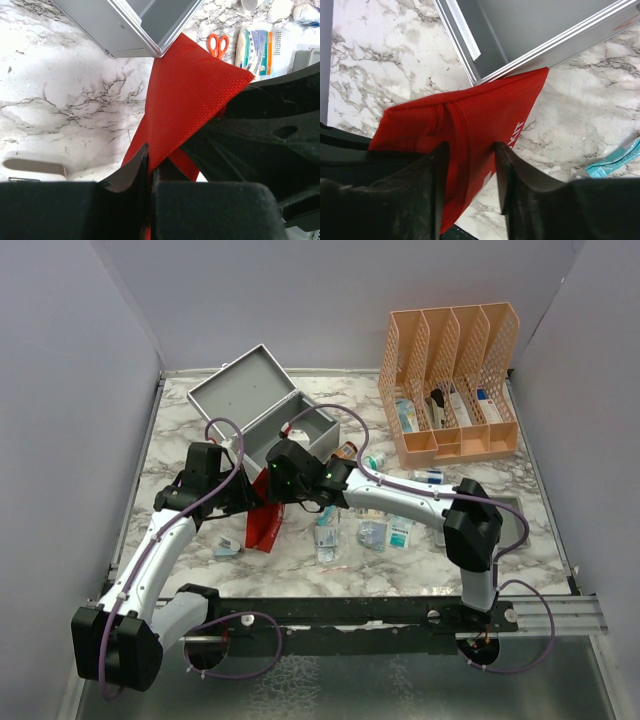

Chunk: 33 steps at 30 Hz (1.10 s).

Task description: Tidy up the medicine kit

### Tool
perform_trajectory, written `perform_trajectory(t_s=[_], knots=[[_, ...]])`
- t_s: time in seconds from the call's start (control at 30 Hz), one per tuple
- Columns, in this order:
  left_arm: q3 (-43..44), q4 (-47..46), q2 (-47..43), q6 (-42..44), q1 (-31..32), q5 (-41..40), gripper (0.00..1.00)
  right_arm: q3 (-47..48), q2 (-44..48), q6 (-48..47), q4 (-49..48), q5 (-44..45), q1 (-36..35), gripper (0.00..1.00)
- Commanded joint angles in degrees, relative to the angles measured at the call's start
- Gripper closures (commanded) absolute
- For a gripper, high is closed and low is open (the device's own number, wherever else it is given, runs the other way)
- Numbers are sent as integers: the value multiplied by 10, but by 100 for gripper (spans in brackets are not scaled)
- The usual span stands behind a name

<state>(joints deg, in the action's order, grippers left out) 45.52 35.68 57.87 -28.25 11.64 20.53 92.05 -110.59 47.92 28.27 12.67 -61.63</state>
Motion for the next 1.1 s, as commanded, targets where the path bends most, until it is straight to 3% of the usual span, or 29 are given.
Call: perform_trajectory(t_s=[0.0,0.17,0.4,0.57,0.77,0.83,0.97,1.07], knots=[[-1,-1,1,6,2,5,100,-19,18,15,12,37,-9,64],[-1,-1,5,10,2,4,97,-67,51,23,17,55,-9,82],[-2,-1,16,19,2,27,64,-102,76,35,2,56,-8,86],[-15,0,-1,13,2,39,60,-99,70,35,0,53,-8,86],[-28,6,-9,12,2,50,67,-101,64,37,-1,52,-8,86],[-33,10,-14,14,3,51,77,-103,65,37,-2,53,-7,85],[-33,17,-20,21,2,34,100,-109,68,29,-6,54,-7,73],[-17,23,-16,26,2,20,100,-118,80,18,-3,55,-8,63]])
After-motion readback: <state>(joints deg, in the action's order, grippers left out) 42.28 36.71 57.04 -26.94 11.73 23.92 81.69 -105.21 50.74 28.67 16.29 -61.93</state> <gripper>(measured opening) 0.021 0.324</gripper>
